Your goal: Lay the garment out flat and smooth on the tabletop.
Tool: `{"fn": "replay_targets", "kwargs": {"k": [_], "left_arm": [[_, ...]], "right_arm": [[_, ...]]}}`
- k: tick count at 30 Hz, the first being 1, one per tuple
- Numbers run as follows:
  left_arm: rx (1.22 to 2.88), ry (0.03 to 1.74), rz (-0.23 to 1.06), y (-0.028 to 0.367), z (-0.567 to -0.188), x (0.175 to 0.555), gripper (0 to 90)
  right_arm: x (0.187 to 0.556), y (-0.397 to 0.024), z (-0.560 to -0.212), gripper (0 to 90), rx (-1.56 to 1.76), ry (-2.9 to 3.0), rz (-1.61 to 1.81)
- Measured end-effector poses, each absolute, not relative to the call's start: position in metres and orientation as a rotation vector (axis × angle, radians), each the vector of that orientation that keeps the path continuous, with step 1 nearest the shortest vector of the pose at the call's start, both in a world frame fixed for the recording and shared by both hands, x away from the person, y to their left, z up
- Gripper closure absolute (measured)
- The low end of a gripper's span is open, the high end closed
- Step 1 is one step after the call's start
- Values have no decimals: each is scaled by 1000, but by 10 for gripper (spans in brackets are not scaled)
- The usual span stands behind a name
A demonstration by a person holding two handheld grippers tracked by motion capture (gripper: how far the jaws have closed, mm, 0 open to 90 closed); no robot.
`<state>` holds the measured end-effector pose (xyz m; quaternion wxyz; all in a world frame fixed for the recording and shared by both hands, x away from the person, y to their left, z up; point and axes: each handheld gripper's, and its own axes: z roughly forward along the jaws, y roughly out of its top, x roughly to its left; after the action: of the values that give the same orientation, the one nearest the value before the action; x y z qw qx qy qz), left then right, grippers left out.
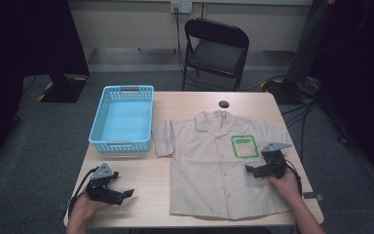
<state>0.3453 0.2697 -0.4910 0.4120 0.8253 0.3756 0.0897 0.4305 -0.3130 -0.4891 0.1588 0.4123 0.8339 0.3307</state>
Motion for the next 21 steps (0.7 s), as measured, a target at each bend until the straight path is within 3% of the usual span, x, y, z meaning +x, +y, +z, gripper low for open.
{"fn": "replay_targets", "kwargs": {"k": [14, 21], "left_arm": [[2111, 961, 249, 273, -492, 344, 18], [2207, 923, 343, 271, -493, 343, 0]], "right_arm": [[430, -313, -489, 3, 1178, 2384, 946], [430, -313, -489, 3, 1178, 2384, 946]]}}
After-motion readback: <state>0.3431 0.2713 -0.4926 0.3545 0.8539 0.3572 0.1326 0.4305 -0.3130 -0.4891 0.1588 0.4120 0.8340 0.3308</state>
